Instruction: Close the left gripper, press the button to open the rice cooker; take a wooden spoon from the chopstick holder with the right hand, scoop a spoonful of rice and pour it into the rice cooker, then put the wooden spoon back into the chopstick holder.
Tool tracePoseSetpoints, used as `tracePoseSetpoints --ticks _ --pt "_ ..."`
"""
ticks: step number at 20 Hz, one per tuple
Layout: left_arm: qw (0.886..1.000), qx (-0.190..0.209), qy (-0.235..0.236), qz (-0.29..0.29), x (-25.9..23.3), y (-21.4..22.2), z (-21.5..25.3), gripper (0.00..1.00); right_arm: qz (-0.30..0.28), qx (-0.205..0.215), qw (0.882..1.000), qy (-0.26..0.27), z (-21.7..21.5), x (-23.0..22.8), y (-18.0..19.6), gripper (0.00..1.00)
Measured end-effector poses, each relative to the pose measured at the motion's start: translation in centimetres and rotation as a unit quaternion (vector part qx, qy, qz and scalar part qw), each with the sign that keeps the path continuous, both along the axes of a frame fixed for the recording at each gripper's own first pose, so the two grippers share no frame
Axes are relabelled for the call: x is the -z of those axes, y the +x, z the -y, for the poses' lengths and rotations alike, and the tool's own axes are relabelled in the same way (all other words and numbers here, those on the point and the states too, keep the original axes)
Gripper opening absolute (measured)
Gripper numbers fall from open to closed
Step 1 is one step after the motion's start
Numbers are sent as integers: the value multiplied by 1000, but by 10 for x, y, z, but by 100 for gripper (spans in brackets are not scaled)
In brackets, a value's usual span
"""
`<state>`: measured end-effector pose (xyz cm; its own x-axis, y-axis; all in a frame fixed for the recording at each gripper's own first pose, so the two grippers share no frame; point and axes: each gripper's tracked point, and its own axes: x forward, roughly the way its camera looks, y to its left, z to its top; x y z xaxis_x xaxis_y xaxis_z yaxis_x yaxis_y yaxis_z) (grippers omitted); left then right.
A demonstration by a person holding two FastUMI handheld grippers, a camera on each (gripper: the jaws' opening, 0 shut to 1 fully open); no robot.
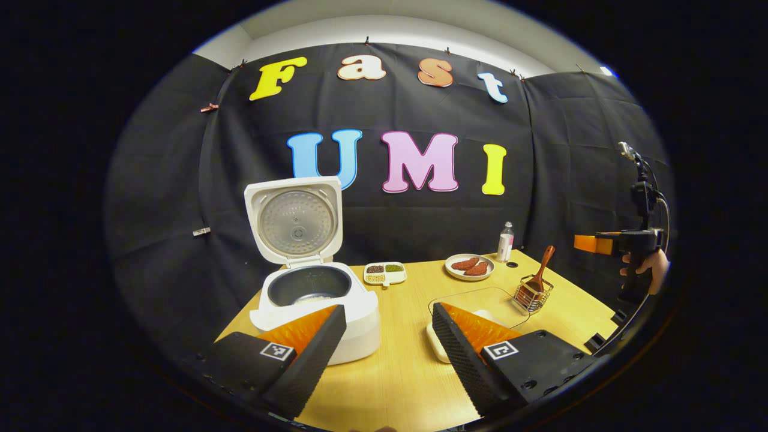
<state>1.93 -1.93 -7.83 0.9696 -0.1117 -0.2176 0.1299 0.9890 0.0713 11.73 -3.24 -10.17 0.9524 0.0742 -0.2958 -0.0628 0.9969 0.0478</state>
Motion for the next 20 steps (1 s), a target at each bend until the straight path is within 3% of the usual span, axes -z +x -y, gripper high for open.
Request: tracePoseSetpoints --ticks 4,6,10,13,16,19,20 --pt "1000 -14 21 -13 10 11 18 98 -43 -6 999 9 8 39 50 98" --pt "999 -25 3 -23 15 13 28 98 -65 -5 997 30 8 58 74 97" --pt "996 -76 -28 -36 19 20 22 98 -108 3 992 64 7 104 113 99" --pt "992 -118 -17 -50 32 21 11 98 -140 -18 985 97 -3 141 131 98" --pt "987 -143 -38 -69 42 16 12 99 -159 -26 981 107 -3 168 146 98" --pt "982 -171 -34 -69 43 12 4 99 -165 -20 979 115 4 181 160 89" --pt "982 -176 -29 -66 43 10 4 99 -173 -18 977 124 3 182 163 81"
